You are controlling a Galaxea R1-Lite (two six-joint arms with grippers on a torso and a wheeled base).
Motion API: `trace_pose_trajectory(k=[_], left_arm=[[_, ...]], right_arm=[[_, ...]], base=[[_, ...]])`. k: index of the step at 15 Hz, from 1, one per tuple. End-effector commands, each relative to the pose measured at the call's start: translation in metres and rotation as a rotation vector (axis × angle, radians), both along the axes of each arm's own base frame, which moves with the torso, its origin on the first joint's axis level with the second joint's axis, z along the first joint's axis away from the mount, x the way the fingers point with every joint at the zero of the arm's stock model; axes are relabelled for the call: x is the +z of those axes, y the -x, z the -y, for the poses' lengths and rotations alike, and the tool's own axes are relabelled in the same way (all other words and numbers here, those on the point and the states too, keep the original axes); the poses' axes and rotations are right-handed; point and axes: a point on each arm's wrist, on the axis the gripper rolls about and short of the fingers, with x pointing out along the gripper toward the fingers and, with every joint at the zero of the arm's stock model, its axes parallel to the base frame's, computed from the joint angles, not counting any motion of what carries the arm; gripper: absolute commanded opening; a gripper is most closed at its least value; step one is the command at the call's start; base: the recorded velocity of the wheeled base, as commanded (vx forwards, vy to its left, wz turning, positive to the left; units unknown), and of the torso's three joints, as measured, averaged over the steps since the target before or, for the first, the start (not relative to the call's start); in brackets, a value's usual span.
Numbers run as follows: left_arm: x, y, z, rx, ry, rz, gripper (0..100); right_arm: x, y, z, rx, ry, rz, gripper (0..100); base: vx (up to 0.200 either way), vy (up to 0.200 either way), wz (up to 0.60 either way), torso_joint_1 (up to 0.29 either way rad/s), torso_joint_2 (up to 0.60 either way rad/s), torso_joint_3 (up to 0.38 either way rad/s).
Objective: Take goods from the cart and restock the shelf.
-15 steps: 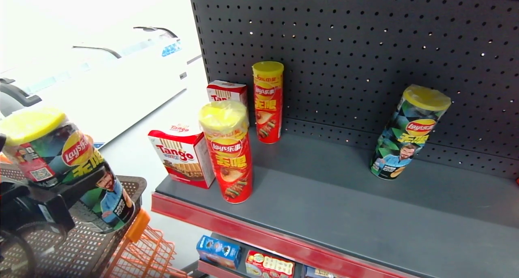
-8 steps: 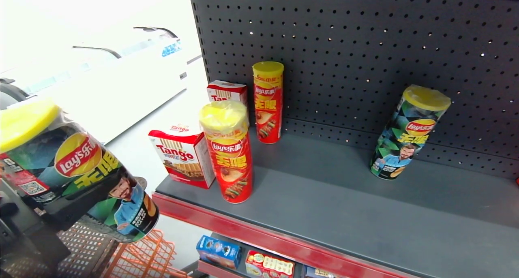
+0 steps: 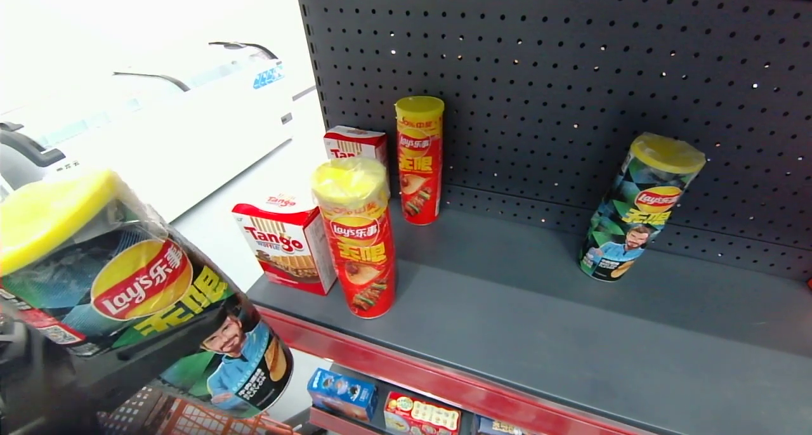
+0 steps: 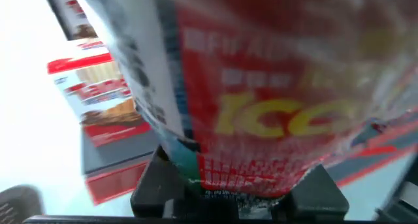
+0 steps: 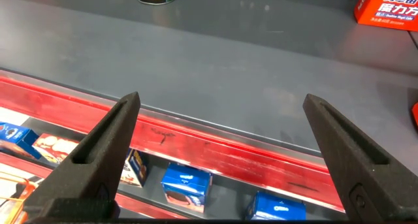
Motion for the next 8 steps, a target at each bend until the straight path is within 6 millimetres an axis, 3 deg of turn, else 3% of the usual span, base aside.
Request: trace_pose_trajectory(k=[1, 8], left_arm=[[0.0006, 0.0001, 0.0016, -0.042, -0.001, -0.002, 0], [-0.0039, 0.0018, 0.0056, -0.203, -0.021, -0.048, 0]], right_arm=[[0.0001, 0.0, 0.0, 0.0, 0.0, 0.001, 100], [0.0001, -0.0001, -0.0003, 0.012, 0.005, -0.001, 100]], base=[[0.0, 0.0, 0.0, 0.0, 0.0, 0.0], [0.0, 0.0, 0.0, 0.0, 0.0, 0.0]])
